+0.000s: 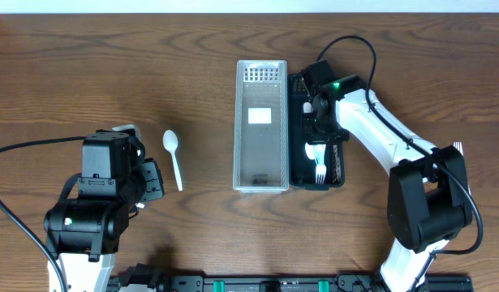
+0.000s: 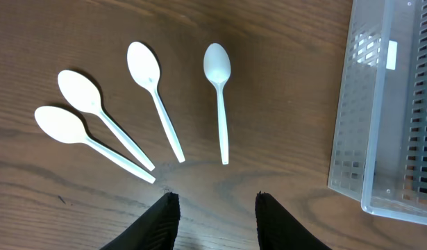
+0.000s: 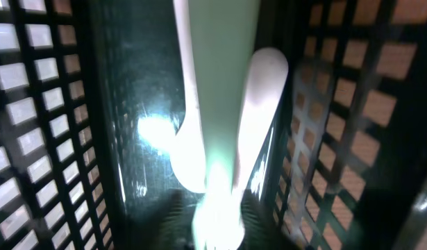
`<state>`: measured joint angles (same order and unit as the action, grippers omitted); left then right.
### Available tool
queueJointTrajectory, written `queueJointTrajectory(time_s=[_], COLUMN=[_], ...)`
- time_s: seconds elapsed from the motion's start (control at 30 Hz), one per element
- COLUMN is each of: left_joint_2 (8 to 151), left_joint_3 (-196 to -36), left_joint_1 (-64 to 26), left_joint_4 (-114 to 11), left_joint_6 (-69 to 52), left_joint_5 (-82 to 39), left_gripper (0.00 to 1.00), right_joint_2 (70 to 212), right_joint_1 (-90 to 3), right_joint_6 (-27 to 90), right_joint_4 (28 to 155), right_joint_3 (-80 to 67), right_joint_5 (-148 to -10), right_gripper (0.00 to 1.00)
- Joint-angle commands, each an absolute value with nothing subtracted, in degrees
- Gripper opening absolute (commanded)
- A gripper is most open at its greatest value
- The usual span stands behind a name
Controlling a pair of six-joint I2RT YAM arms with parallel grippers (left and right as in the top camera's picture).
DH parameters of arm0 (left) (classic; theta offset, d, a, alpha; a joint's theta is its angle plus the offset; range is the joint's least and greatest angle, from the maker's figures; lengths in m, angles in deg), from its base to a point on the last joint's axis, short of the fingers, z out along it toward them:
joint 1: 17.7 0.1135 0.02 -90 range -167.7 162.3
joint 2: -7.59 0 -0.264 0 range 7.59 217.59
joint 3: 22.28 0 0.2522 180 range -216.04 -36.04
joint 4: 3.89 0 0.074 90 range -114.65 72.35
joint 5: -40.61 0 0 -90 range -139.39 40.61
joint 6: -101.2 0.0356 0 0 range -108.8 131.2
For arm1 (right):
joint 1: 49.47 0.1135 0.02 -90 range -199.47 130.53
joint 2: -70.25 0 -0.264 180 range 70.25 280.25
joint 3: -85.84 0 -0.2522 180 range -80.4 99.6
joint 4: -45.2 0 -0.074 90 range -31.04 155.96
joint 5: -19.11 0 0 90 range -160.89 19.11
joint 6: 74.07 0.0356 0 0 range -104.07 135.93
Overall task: Pack container
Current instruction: 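Carry the knife into the black basket and release it, then move the right gripper to the last white fork and grasp it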
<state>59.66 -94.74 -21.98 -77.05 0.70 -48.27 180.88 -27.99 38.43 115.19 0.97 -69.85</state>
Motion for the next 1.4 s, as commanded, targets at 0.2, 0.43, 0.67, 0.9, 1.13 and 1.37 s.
queueJointTrajectory(time_s=[0.2, 0.43, 0.67, 0.9, 1.13, 1.37], left_joint_2=[59.69, 59.69, 59.69, 59.69, 59.69, 59.69], left_joint_3=[-95.63, -95.61, -95.63, -95.61, -95.63, -95.61], left_joint_1=[-22.00, -22.00, -22.00, -22.00, -22.00, -22.00], left_joint_4=[-77.18, -77.20, -77.20, -77.16, -77.22, -77.20], left_joint_6=[1.00, 1.00, 1.00, 1.00, 1.00, 1.00], left_joint_5=[-48.53, -48.53, -48.53, -48.51, -48.53, -48.53], left_gripper=[0.39, 0.39, 0.39, 0.39, 0.39, 0.39], right_joint_2=[178.93, 170.91, 163.63, 165.43, 168.86, 174.93], right_joint_1=[-28.41, -35.79, -53.54, -70.96, -81.30, -85.02], right_joint_6=[32.73, 29.43, 18.76, 13.56, 10.91, 8.47], right_joint_4=[122.49, 126.68, 129.53, 131.56, 122.27, 115.25], right_joint_3=[9.82, 22.30, 24.92, 21.18, 9.88, 2.56], right_joint_5=[-69.57, -64.91, -64.93, -65.30, -66.61, -66.66], right_gripper=[0.64, 0.77, 0.90, 0.96, 0.99, 0.99])
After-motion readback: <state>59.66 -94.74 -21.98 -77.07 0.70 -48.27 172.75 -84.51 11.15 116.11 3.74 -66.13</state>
